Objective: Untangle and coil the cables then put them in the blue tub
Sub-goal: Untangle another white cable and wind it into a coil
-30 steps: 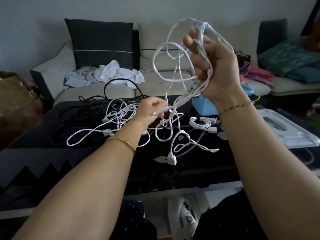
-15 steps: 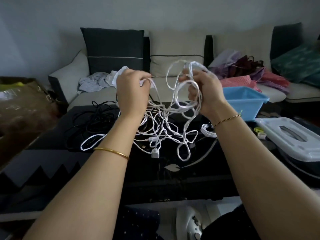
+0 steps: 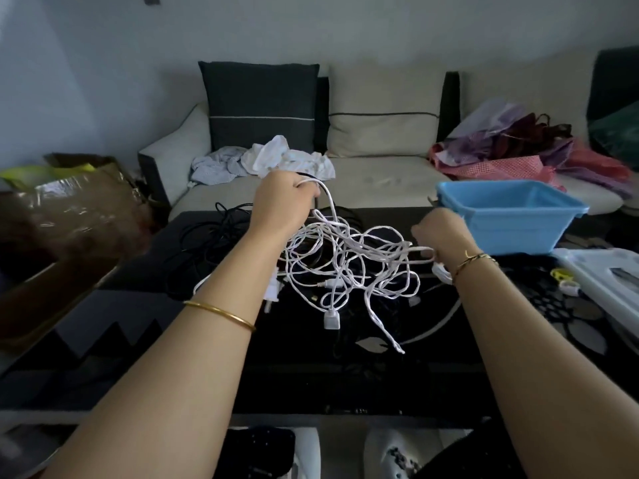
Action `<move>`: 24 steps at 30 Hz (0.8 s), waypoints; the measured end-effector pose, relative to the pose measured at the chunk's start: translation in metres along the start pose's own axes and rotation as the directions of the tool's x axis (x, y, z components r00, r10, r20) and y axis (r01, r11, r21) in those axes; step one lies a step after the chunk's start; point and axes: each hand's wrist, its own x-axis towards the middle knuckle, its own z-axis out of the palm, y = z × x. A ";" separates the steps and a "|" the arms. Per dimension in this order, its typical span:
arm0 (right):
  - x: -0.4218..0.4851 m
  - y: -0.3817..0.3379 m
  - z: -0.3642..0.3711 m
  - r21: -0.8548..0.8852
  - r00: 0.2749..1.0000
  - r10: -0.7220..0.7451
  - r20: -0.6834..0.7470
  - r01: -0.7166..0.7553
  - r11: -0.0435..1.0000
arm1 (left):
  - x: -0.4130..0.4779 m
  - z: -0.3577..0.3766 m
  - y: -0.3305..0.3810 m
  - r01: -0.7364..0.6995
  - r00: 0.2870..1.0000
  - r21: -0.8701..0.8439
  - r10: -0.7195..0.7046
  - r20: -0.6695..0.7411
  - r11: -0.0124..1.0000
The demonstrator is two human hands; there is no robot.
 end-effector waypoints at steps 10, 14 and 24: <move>-0.053 -0.053 0.027 -0.204 0.798 -0.599 0.064 0.598 0.775 | -0.002 0.010 0.012 0.392 0.918 -0.396 -0.379 0.114 0.830; -0.041 -0.049 0.026 0.380 0.934 -0.326 -0.149 0.358 0.853 | 0.000 0.000 0.008 0.365 0.908 -0.545 -0.418 0.029 0.755; -0.010 -0.016 0.024 0.650 0.905 0.176 -0.387 0.133 0.748 | 0.002 -0.029 0.033 -0.085 0.912 -0.702 -0.229 -0.341 0.707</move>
